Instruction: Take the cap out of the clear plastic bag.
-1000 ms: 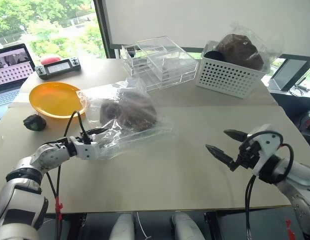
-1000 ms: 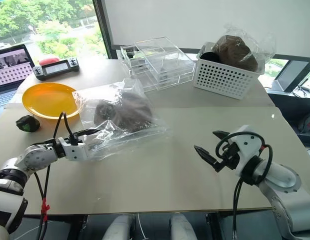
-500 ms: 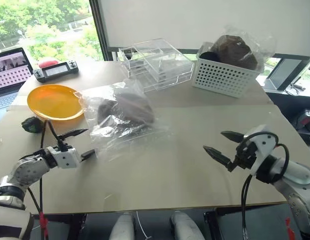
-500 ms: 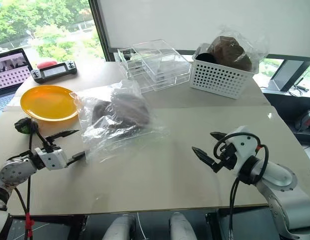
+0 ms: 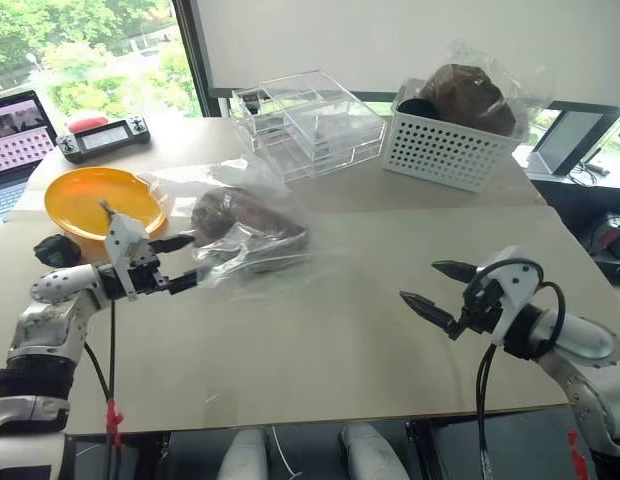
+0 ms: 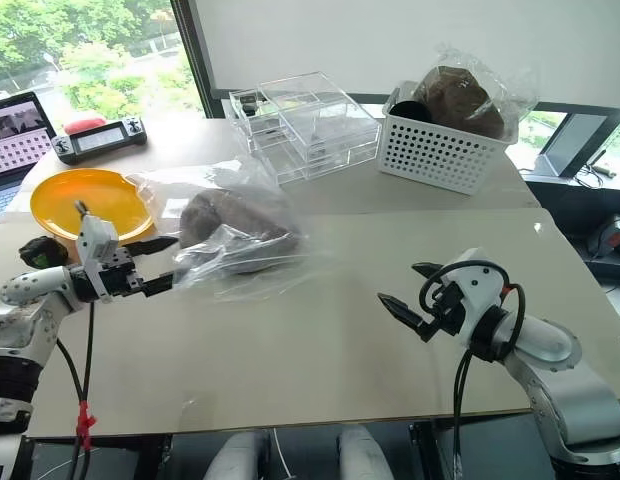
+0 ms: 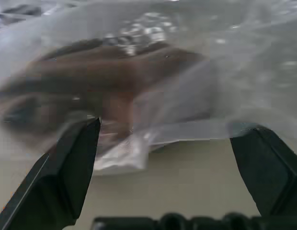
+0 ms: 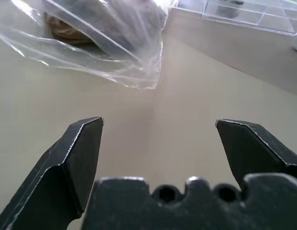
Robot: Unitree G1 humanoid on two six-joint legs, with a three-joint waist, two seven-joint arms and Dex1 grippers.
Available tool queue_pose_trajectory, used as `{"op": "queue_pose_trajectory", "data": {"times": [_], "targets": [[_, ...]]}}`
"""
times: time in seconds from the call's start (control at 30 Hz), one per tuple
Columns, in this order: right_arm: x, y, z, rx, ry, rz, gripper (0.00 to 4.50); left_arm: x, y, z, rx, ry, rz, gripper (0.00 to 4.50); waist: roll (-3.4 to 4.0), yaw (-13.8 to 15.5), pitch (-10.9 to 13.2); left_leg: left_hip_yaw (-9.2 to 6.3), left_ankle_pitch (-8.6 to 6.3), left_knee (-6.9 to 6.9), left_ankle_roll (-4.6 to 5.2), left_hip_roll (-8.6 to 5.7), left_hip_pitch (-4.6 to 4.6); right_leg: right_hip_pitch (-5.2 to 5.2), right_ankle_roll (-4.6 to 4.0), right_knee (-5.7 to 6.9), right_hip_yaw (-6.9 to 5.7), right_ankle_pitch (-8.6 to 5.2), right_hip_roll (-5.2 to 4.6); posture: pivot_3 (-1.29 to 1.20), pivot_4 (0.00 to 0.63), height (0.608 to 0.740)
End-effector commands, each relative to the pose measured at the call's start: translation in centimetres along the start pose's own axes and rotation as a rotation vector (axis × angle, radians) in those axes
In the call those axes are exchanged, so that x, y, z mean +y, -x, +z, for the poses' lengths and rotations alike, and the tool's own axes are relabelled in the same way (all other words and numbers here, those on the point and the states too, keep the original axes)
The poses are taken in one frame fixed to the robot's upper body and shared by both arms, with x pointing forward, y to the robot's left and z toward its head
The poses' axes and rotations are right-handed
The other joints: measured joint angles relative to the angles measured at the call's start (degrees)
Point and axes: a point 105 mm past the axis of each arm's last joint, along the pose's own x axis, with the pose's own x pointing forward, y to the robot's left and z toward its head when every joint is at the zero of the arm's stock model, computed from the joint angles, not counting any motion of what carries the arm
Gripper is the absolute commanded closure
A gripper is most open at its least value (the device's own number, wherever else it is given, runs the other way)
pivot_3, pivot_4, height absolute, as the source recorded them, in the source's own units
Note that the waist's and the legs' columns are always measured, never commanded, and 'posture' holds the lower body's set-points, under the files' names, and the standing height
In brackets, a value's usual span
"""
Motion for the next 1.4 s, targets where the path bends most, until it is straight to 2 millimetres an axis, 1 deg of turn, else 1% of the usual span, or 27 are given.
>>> {"op": "queue_pose_trajectory", "data": {"times": [0.03,0.07,0.1,0.17,0.27,0.33,0.43,0.53,0.57,0.6,0.63,0.8,0.87,0.97,1.0,1.07,1.13,1.27,1.33,1.4], "targets": [[0.0,0.1,0.9,-0.043,0.036,-0.003,0.0,-2.2,0.4,2.2,-0.011,0.097,-0.121,0.01,0.02,0.1,0.0,-0.01,0.0,0.01,0.0,-0.01,0.07,0.04,0.07,0.03,-0.01,-0.05,0.0,0.0,0.15,0.735],[0.1,0.0,0.8,-0.042,0.035,-0.003,0.0,-1.9,0.6,2.4,-0.011,0.1,-0.109,0.01,0.02,0.1,0.0,-0.01,0.0,0.02,0.0,-0.02,0.11,0.07,0.29,0.04,-0.01,-0.18,0.0,0.0,0.15,0.735],[0.1,0.0,0.8,-0.042,0.035,-0.003,0.0,-1.7,0.7,2.5,-0.012,0.102,-0.099,0.01,0.01,0.1,0.0,-0.01,0.02,0.04,0.02,-0.01,0.19,0.13,0.34,0.04,-0.02,-0.22,0.01,0.0,0.15,0.735],[0.1,0.0,0.8,-0.042,0.034,-0.003,0.0,-1.2,1.0,2.5,-0.004,0.102,-0.078,0.01,0.01,0.2,0.0,0.0,0.05,0.04,0.04,-0.01,0.34,0.23,0.33,0.02,-0.01,-0.23,0.02,0.0,0.15,0.735],[0.0,0.0,0.7,-0.044,0.031,-0.008,0.0,-0.7,2.4,1.9,0.058,0.137,-0.083,0.01,-0.03,0.1,0.1,0.02,0.06,0.03,0.04,-0.01,0.34,0.21,0.31,0.01,0.0,-0.25,0.03,0.0,0.15,0.735],[0.0,0.0,0.7,-0.045,0.031,-0.008,0.0,-0.7,2.5,1.9,0.064,0.119,-0.085,0.01,-0.02,0.1,0.1,0.04,0.06,-0.01,0.04,0.0,0.32,0.18,0.27,0.0,0.03,-0.26,0.04,0.0,0.15,0.735],[-0.2,-0.1,0.7,-0.044,0.034,-0.005,0.0,-2.8,1.0,2.1,0.089,0.046,-0.184,0.01,-0.04,0.3,0.1,0.01,0.05,-0.03,0.04,-0.01,0.15,0.08,0.2,-0.01,0.0,-0.27,0.03,0.0,0.15,0.735],[-0.3,-0.3,0.8,-0.046,0.038,-0.005,0.0,-5.3,-1.2,2.4,0.064,-0.011,-0.262,0.01,-0.05,0.8,0.1,0.01,0.05,0.02,0.03,-0.04,0.03,0.03,0.1,-0.02,-0.01,-0.2,-0.04,0.0,0.15,0.735],[-0.3,-0.3,0.9,-0.048,0.04,-0.004,0.0,-6.3,-2.1,2.2,0.063,-0.045,-0.29,0.01,-0.05,1.0,0.1,0.02,0.05,0.04,0.03,-0.04,0.03,0.05,0.11,-0.02,0.0,-0.2,-0.04,0.0,0.15,0.735],[-0.3,-0.3,0.9,-0.05,0.041,-0.004,0.0,-7.0,-2.6,2.0,0.063,-0.067,-0.305,0.01,-0.05,1.1,0.1,0.01,0.05,0.07,0.03,-0.04,0.04,0.06,0.13,-0.01,-0.01,-0.21,-0.03,0.0,0.15,0.735],[-0.3,-0.3,1.0,-0.05,0.043,-0.006,0.0,-7.6,-3.6,1.7,0.053,-0.091,-0.295,0.01,-0.05,1.2,0.1,0.01,0.05,0.07,0.03,-0.03,0.05,0.08,0.19,-0.02,0.0,-0.24,-0.02,0.0,0.15,0.735],[-0.2,0.2,0.9,-0.048,0.043,-0.023,0.0,-7.7,-7.5,-0.1,0.052,-0.213,-0.108,0.01,-0.06,1.6,0.1,0.0,0.05,0.09,0.03,-0.04,0.11,0.13,0.18,-0.02,0.02,-0.22,0.0,0.0,0.15,0.735],[-0.1,0.3,0.9,-0.048,0.042,-0.028,0.0,-7.9,-8.3,-0.5,0.055,-0.24,-0.077,0.01,-0.07,1.6,0.1,0.0,0.05,0.11,0.03,-0.06,0.09,0.14,0.19,-0.03,0.03,-0.21,-0.01,0.0,0.15,0.735],[0.0,0.6,0.9,-0.049,0.042,-0.039,0.0,-7.1,-9.7,-1.1,0.094,-0.389,0.063,0.01,-0.07,1.6,0.1,-0.03,0.05,0.12,0.04,-0.07,0.09,0.15,0.13,-0.02,0.02,-0.16,-0.01,0.0,0.15,0.735],[0.1,0.7,1.0,-0.049,0.043,-0.043,0.0,-7.0,-9.9,-1.3,0.11,-0.413,0.089,0.01,-0.07,1.6,0.1,-0.03,0.05,0.11,0.04,-0.07,0.09,0.15,0.13,-0.03,0.02,-0.16,-0.01,0.0,0.15,0.735],[0.1,0.8,1.0,-0.05,0.042,-0.05,0.0,-7.4,-10.0,-1.5,0.116,-0.426,0.091,0.01,-0.07,1.6,0.1,-0.02,0.05,0.12,0.03,-0.09,0.11,0.17,0.14,-0.02,0.04,-0.16,-0.02,0.0,0.15,0.735],[0.0,0.8,1.0,-0.049,0.043,-0.057,0.0,-7.8,-10.2,-2.0,0.148,-0.483,0.08,0.01,-0.07,1.5,0.1,-0.01,0.05,0.12,0.04,-0.08,0.11,0.17,0.17,-0.02,0.04,-0.17,-0.01,0.0,0.15,0.735],[-0.1,1.0,1.0,-0.05,0.044,-0.062,0.0,-6.7,-10.3,-2.0,0.182,-0.553,0.148,0.01,-0.07,1.6,0.1,-0.03,0.05,0.12,0.03,-0.09,0.11,0.17,0.17,-0.02,0.03,-0.18,-0.01,0.0,0.15,0.735],[-0.1,1.0,1.1,-0.052,0.044,-0.065,0.0,-5.9,-10.0,-2.2,0.213,-0.578,0.186,0.01,-0.07,1.6,0.1,-0.02,0.05,0.12,0.03,-0.09,0.11,0.17,0.21,-0.03,0.03,-0.2,-0.02,0.0,0.15,0.735],[-0.1,0.9,1.0,-0.052,0.044,-0.067,0.0,-5.0,-9.6,-2.3,0.223,-0.568,0.227,0.01,-0.07,1.6,0.1,-0.02,0.05,0.12,0.04,-0.09,0.11,0.17,0.23,-0.02,0.03,-0.21,-0.02,0.0,0.15,0.735]]}}
